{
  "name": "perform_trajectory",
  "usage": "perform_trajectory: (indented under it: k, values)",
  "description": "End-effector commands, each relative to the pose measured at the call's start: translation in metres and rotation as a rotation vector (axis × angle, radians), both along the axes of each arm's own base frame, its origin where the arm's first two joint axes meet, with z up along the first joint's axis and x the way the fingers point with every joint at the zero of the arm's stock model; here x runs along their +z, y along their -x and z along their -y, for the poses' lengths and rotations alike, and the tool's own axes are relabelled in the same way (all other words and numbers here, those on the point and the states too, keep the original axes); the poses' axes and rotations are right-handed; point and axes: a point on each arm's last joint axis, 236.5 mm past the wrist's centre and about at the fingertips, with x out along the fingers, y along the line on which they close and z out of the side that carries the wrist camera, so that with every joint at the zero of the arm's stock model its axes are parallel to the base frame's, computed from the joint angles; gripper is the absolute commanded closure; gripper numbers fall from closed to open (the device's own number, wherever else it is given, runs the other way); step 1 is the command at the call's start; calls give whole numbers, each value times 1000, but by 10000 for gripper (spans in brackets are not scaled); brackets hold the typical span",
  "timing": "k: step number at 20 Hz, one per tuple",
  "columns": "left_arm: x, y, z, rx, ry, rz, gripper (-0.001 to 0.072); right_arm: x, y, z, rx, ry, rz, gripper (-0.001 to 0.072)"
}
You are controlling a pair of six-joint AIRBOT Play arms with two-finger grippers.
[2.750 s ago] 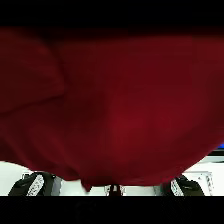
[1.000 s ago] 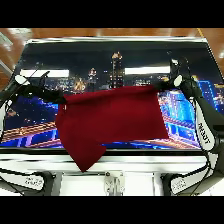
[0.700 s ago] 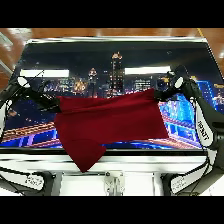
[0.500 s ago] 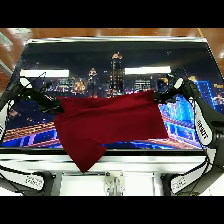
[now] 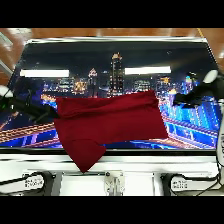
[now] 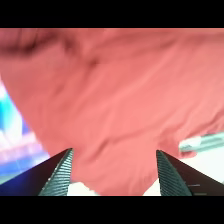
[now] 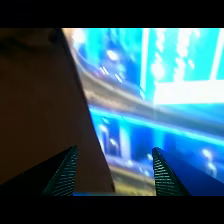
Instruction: Fold the shirts.
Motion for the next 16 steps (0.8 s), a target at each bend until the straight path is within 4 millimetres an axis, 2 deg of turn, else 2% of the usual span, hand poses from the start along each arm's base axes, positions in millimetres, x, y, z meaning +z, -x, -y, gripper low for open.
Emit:
perform_trajectory:
  k: [1, 3, 5, 7, 10, 13, 14, 16]
  values:
    - [-30, 71, 11, 100, 17, -30, 108, 20, 44, 22, -118, -106, -52, 106]
    - [-50, 99, 28, 82, 51, -14, 124, 20, 49, 19, -169, -189, -50, 106]
    - [-59, 116, 47, 79, 127, -28, 124, 18, 55, 18, -167, -191, -74, 106]
    - [-68, 129, 52, 73, 134, -49, 124, 18, 56, 18, -172, -194, -79, 106]
    - [-74, 123, 50, 86, 111, -29, 125, 18, 54, 19, -185, -191, -76, 106]
    - [-77, 127, 50, 62, 97, -33, 128, 18, 53, 20, -204, -189, -74, 106]
    - [-78, 128, 51, 55, 97, -38, 171, 18, 52, 20, -209, -186, -73, 106]
    - [-83, 131, 52, 30, 85, -44, 183, 18, 52, 21, -230, -186, -77, 106]
